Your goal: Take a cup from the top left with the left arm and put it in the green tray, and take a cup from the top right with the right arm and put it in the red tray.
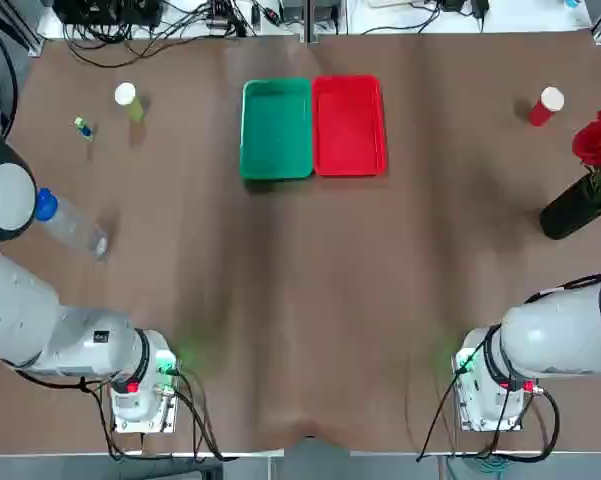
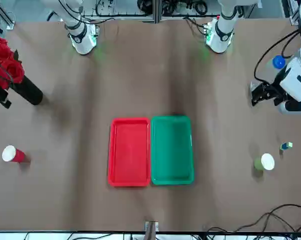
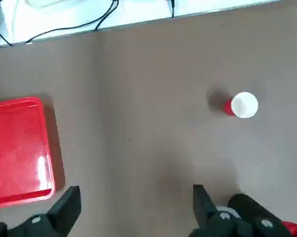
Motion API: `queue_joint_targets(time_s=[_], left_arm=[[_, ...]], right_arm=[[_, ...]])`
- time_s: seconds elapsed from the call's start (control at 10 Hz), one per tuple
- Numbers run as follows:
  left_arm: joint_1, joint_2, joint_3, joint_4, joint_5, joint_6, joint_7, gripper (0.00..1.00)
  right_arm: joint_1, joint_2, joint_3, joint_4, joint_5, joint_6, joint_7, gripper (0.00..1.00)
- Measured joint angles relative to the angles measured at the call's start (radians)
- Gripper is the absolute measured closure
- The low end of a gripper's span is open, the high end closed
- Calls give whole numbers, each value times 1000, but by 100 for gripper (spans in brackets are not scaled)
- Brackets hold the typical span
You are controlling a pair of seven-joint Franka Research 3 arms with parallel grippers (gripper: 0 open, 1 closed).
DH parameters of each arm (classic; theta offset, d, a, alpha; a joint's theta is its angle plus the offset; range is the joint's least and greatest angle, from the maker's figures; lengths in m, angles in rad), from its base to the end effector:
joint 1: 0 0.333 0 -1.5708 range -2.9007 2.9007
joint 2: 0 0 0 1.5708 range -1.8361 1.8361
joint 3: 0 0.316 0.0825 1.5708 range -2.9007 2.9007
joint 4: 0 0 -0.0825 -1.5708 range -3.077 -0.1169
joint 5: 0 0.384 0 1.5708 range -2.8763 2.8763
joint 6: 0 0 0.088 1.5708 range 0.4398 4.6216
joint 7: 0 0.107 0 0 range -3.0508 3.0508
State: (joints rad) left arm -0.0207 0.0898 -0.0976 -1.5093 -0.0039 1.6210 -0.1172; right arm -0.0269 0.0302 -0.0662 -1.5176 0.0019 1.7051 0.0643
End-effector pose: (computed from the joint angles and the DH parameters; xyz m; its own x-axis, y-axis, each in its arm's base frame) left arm 0.5831 -0.0671 0.6071 0.9998 -0.0003 0.0207 -0.0006 -0.9999 0.0152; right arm 0.5752 -0.0529 0.6458 0.9754 -0.1555 0.1564 -0.1559 -0.9877 -0.0100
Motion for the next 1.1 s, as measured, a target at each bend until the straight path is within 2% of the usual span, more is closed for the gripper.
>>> queue_joint_targets(time_s=[0.2, 0.5, 0.6, 0.8, 0.9, 1.1], left_arm=[[1, 0, 1, 0, 0, 0, 4, 0], [13, 20, 11, 1, 1, 7, 16, 0], [33, 46, 12, 0, 1, 37, 16, 0], [93, 131, 14, -3, 8, 173, 19, 0], [117, 185, 15, -4, 41, 242, 22, 0], [135, 284, 15, -5, 153, 341, 20, 0]], right_arm=[[4, 2, 1, -1, 0, -70, 0, 0], [7, 2, 1, -4, 0, -83, 0, 0], [7, 2, 1, -4, 0, -83, 0, 0], [-4, 12, -5, -9, 0, -77, 1, 0], [-35, 42, -9, -17, 0, -51, -9, 0], [-160, 182, -15, -31, 1, 93, -161, 0]])
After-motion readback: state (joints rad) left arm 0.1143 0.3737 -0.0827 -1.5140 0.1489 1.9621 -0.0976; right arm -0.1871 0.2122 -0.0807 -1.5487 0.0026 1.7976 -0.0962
